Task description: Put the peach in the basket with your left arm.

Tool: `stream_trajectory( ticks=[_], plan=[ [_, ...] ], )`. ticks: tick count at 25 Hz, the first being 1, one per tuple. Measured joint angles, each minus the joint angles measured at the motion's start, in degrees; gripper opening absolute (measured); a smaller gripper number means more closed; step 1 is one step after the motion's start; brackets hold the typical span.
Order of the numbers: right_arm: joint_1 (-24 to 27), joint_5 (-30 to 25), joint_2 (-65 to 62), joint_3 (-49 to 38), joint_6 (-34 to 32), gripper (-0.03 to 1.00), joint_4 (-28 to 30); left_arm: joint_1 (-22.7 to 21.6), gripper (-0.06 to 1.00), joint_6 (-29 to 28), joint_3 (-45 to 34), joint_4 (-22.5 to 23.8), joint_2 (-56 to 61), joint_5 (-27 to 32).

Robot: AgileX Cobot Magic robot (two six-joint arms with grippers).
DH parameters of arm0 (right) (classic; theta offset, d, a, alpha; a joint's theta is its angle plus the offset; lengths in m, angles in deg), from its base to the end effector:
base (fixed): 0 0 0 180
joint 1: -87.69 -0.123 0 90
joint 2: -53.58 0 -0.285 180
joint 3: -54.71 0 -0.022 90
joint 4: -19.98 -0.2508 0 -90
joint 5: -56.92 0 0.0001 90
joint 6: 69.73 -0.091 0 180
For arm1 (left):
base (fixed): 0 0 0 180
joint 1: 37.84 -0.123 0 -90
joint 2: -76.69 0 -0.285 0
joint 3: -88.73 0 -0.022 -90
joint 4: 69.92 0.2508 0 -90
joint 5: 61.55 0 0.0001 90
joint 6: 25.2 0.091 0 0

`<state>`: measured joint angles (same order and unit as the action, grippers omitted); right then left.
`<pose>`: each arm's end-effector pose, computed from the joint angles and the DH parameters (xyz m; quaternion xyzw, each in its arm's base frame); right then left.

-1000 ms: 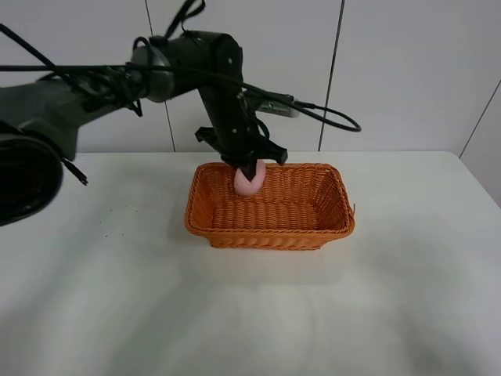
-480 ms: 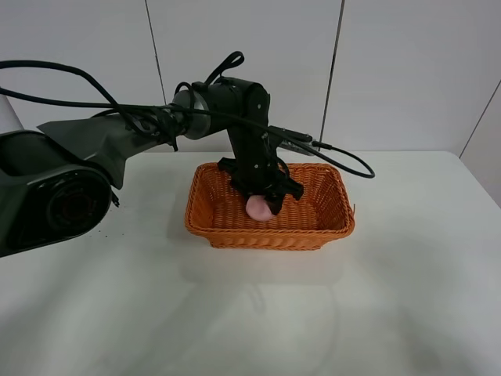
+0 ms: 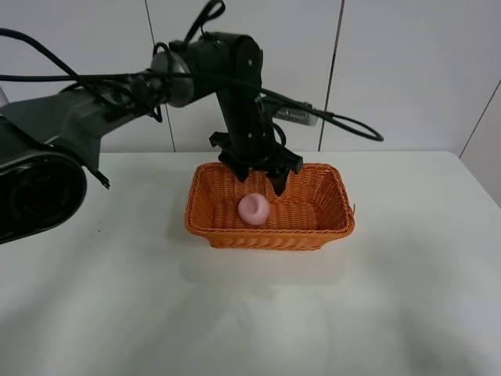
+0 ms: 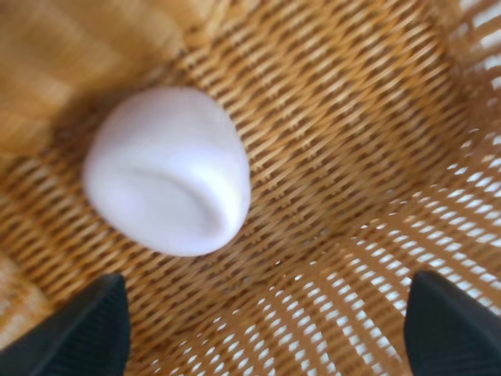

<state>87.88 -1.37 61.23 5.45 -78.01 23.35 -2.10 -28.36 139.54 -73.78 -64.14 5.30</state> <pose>-0.0021 -0.0045 0.2776 0.0627 0.8416 0.0085 0.5363 0.4086 -0.3010 0.2414 0.2682 0.9417 -0.0978 0.1779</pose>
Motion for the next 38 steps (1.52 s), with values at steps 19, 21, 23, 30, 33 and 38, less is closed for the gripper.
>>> stream_trajectory(
  ticks=[19,21,23,30,33,38],
  plan=[
    [0.0,0.0,0.0,0.0,0.0,0.69,0.0,-24.0,0.83,2.2,-1.4,4.5,4.6,0.1],
    [0.0,0.0,0.0,0.0,0.0,0.69,0.0,-27.2,0.83,2.5,-2.6,4.6,4.6,0.0],
    [0.0,0.0,0.0,0.0,0.0,0.69,0.0,-29.7,0.82,2.6,-3.6,4.6,4.6,0.0],
    [0.0,0.0,0.0,0.0,0.0,0.69,0.0,-34.0,0.82,2.6,-6.1,4.6,4.7,0.1],
    [0.0,0.0,0.0,0.0,0.0,0.69,0.0,-34.0,0.82,2.6,-7.4,4.4,5.9,0.1],
    [0.0,0.0,0.0,0.0,0.0,0.69,0.0,-34.0,0.82,2.6,-11.0,4.4,10.9,0.1]
  ],
)
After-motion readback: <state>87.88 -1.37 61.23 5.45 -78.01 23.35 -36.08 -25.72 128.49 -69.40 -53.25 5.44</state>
